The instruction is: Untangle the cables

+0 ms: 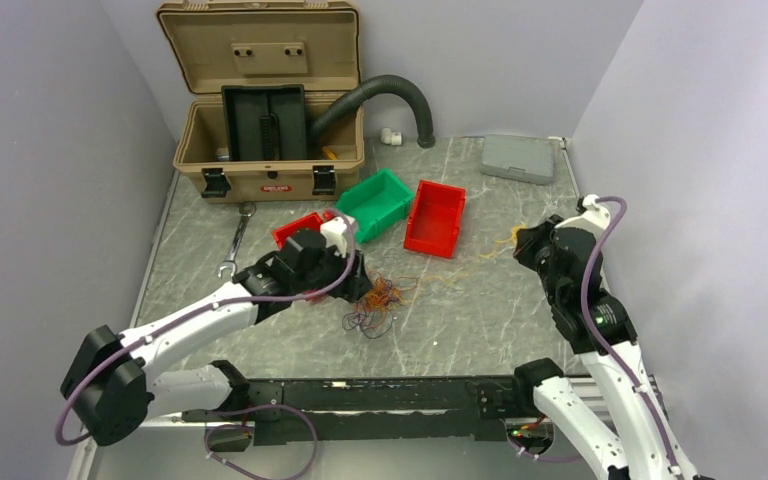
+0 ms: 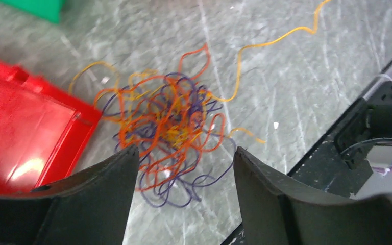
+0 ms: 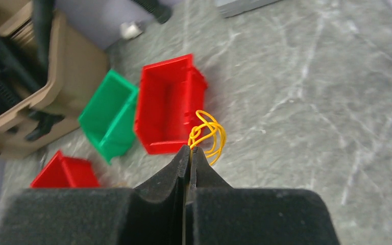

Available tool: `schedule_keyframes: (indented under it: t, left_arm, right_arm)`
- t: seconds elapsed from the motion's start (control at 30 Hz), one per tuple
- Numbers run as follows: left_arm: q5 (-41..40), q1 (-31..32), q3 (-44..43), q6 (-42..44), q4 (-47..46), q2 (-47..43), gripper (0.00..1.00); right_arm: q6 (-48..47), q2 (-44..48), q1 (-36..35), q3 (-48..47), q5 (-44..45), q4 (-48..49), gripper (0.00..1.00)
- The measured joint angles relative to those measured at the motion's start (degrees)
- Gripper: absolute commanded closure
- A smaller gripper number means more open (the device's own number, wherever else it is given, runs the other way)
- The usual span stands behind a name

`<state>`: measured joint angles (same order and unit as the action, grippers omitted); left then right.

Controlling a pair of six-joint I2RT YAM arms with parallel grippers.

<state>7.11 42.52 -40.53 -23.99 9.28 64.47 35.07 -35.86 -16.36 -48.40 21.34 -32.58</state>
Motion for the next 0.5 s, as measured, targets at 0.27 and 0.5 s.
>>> schedule_keyframes:
  t: [0.27, 0.5]
  left_arm:
    - [6.82, 3.15, -9.27, 3.63, -6.38, 8.90, 0.01]
    - [12.98, 4.76, -15.13, 5.29, -18.23, 15.21, 0.04]
  right_arm:
    - [-1.86, -2.62, 0.00, -7.56, -13.11, 2.34, 1.00]
    - [-1.84, -4.70, 0.00, -14.19, -17.70, 2.75, 1.00]
